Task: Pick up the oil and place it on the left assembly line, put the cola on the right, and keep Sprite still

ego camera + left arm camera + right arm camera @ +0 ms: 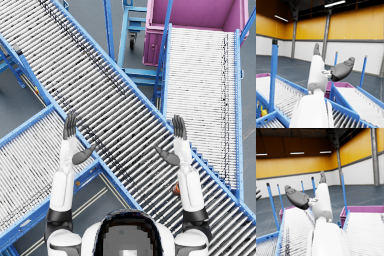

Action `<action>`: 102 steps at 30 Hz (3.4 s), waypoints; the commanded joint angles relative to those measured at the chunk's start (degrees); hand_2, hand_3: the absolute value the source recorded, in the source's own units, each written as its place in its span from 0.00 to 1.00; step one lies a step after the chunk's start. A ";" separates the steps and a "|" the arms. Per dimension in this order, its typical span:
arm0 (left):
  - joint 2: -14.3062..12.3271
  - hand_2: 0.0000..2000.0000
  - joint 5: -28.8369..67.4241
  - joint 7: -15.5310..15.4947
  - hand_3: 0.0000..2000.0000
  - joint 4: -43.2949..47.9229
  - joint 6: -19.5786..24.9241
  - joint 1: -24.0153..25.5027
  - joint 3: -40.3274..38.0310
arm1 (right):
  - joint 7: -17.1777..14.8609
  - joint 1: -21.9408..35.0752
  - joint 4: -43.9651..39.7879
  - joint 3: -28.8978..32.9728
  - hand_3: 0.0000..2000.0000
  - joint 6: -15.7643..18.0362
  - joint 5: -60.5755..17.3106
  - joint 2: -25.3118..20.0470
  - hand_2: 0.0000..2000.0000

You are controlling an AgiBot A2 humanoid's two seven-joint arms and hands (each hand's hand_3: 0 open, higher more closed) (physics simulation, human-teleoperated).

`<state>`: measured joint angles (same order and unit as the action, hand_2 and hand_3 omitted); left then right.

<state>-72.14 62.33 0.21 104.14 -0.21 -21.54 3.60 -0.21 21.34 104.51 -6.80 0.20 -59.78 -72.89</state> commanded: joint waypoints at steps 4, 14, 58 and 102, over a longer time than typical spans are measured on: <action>-0.76 0.00 10.21 -0.15 0.00 0.07 0.15 -5.30 -5.92 | 0.15 2.71 1.75 5.63 0.00 -0.15 -10.20 -1.05 0.00; -1.34 0.00 16.46 -0.20 0.00 -0.58 0.21 -6.72 -10.38 | 0.21 3.24 1.20 11.24 0.00 -0.20 -16.45 -1.85 0.00; -3.05 0.00 28.23 -0.21 0.00 0.03 0.21 -6.66 -12.42 | 0.21 2.07 1.27 13.59 0.00 -0.20 -28.23 -4.00 0.00; -4.56 0.00 28.24 -0.21 0.00 0.70 0.21 -6.07 -8.87 | 0.21 -8.52 -14.78 -5.64 0.00 -0.20 -28.24 -6.47 0.00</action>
<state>-76.83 90.57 0.00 105.27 0.00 -26.54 -5.31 0.00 11.09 94.37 -11.56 0.00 -88.03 -78.77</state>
